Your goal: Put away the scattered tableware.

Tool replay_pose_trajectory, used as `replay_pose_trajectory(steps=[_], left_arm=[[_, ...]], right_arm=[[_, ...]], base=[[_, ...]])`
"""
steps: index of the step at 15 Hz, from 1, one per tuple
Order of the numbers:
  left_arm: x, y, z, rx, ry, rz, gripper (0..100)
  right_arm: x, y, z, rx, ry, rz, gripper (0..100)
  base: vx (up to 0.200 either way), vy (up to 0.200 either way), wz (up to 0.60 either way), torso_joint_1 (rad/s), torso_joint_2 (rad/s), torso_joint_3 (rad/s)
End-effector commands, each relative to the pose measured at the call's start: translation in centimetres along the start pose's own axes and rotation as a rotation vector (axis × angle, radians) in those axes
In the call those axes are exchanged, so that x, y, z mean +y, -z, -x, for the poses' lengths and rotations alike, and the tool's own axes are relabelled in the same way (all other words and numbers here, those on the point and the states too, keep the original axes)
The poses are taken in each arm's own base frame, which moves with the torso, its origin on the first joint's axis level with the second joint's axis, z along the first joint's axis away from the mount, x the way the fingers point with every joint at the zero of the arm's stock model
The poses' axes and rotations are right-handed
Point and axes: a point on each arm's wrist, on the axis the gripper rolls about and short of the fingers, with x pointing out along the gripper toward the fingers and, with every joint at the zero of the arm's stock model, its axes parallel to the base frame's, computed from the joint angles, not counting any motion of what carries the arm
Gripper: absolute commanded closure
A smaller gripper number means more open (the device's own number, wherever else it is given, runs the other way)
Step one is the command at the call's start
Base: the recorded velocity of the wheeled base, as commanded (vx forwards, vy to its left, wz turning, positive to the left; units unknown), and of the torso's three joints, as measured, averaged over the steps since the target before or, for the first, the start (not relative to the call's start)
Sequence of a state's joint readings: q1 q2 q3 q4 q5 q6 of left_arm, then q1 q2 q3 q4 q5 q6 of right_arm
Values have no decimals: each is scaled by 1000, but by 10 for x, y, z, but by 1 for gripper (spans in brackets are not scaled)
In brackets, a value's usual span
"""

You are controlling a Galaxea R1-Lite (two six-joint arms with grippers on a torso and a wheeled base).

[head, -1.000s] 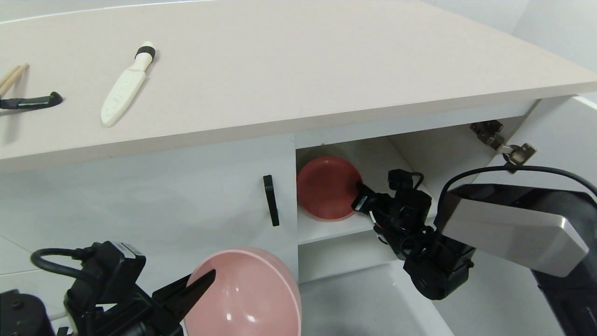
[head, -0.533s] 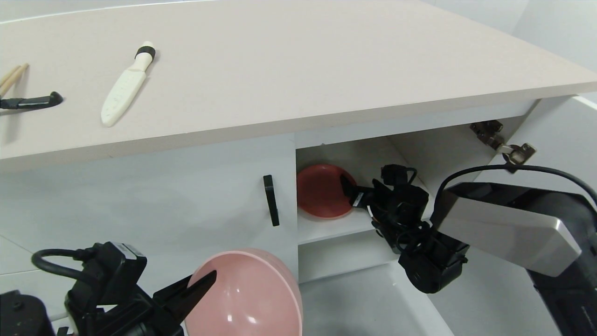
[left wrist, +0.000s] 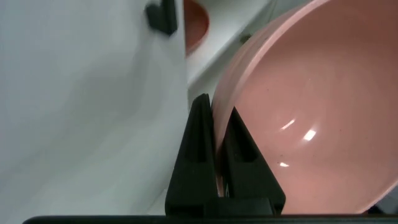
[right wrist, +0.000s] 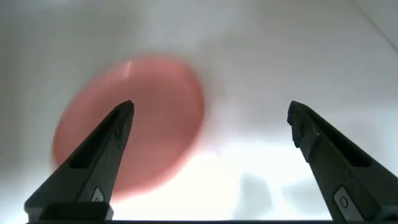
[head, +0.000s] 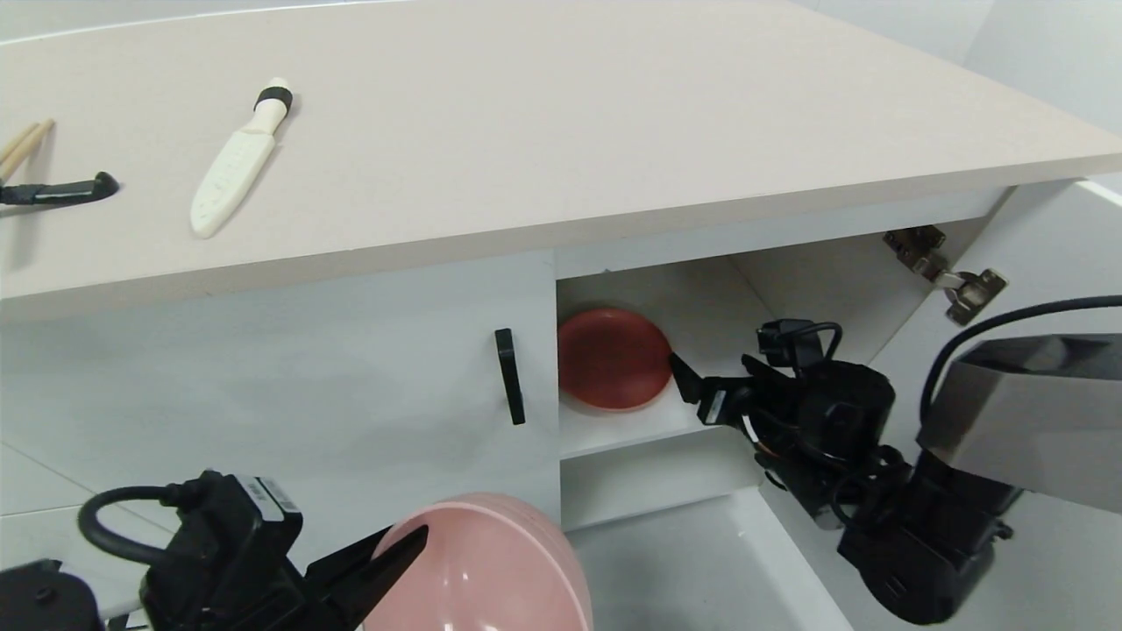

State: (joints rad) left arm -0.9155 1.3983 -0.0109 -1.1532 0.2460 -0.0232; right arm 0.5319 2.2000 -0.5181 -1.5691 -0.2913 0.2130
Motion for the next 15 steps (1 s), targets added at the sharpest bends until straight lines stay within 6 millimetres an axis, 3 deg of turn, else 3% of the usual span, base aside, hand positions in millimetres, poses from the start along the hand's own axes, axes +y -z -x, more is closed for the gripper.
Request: replay_pose_trajectory(steps=[1,3,6,9,12,15], left_arm=[[-6,0,-14,17,14,-99,100],[-22,3,-39,18,57,-162,100],[-44,16,-82,-53,53,-220,100],[-56,14,-100,-77,43,-244,100],[-66,-5,-127,-174,-16,-248,100],[-68,-2,-134,-167,-23,-270,100]], right_arm=[[2,-27,52,-10,-41,6,0],[-2,-41,74,-34,-48,1,0],[-14,-36,104,27,-38,28,0],[-14,-50,118,-32,-53,38,0],[-18,-54,132,-47,-54,86,0],[-22,-56,143,-54,-54,130,0]], base=[[0,0,0,0,0,0],[0,0,0,0,0,0],[0,0,0,0,0,0],[0,0,0,0,0,0],[0,0,0,0,0,0],[0,0,0,0,0,0]])
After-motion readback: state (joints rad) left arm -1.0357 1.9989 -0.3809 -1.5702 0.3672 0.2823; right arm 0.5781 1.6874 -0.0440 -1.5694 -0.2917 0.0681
